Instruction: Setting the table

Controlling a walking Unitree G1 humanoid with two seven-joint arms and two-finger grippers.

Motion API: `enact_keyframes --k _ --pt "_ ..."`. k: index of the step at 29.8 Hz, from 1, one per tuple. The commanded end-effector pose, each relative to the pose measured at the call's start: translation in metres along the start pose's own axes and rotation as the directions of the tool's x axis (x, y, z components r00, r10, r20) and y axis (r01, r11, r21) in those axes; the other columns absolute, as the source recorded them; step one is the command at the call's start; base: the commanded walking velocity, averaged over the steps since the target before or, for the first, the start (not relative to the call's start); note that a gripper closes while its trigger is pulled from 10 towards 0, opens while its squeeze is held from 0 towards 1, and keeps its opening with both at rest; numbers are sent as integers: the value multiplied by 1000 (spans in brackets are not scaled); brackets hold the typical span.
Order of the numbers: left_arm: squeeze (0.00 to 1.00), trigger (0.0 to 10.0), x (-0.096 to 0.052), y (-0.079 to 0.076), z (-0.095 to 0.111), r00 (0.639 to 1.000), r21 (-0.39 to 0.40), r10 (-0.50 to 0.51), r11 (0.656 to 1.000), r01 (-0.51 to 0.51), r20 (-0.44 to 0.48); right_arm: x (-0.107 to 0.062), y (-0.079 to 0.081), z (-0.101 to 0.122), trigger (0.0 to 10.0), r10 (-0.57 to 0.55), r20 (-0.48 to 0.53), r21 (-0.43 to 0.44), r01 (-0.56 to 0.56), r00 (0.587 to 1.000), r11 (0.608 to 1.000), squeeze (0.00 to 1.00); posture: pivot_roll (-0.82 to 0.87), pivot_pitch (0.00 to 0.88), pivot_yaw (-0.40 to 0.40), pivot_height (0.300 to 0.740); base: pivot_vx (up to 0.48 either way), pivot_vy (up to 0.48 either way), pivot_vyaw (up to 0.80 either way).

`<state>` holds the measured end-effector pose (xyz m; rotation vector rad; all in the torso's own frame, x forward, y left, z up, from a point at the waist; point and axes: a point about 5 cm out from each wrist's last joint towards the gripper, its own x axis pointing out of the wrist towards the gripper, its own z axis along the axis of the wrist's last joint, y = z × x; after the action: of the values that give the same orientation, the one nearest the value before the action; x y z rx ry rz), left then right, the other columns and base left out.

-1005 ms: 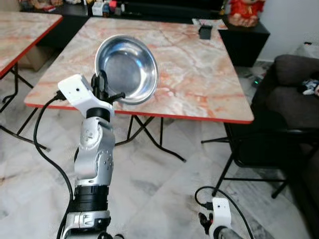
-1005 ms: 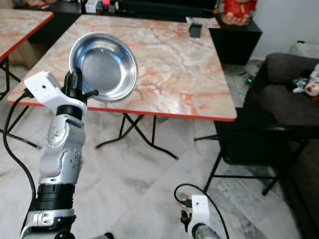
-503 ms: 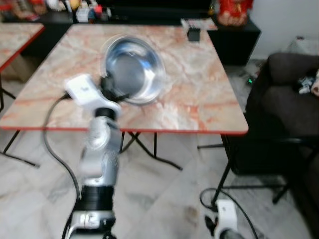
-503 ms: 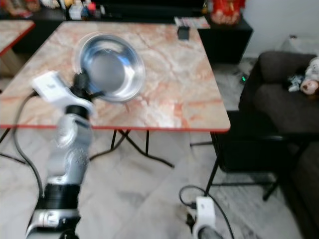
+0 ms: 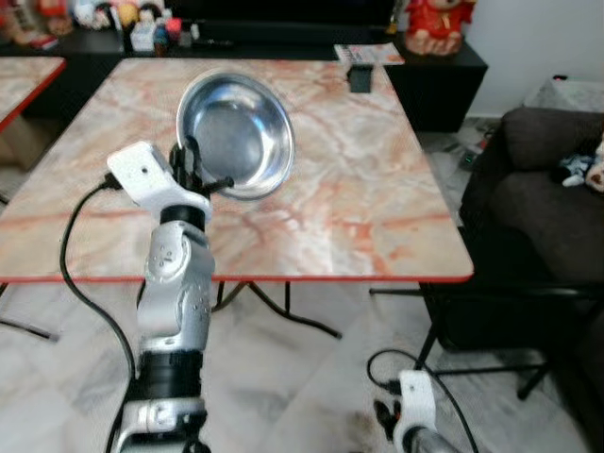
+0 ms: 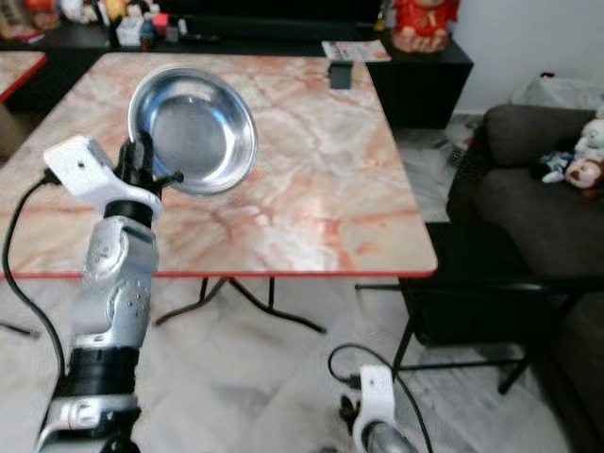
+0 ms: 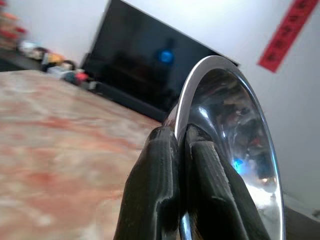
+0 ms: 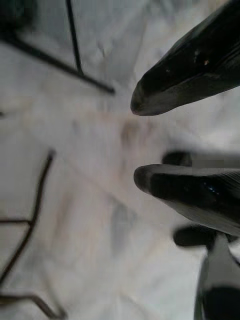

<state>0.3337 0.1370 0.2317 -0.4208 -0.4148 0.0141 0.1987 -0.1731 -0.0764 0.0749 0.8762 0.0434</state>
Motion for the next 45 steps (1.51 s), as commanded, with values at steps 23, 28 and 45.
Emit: enact_keyframes --k 23,28,45 --pt "0 10000 -22 33 -40 903 -171 312 913 -371 -295 1 3 1 10000 10 1 1 -10 1000 1000 0 94 120 -83 740 147 0 0" --pt "0 10000 -28 34 -47 871 -171 327 897 -409 -368 1 3 3 10000 8 6 8 -8 1000 1000 0 89 127 -82 740 0 0 0" --pt "0 10000 -33 26 -69 787 -227 283 855 -466 -548 1 3 1 10000 7 2 9 -7 1000 1000 0 81 135 -81 740 0 0 0"
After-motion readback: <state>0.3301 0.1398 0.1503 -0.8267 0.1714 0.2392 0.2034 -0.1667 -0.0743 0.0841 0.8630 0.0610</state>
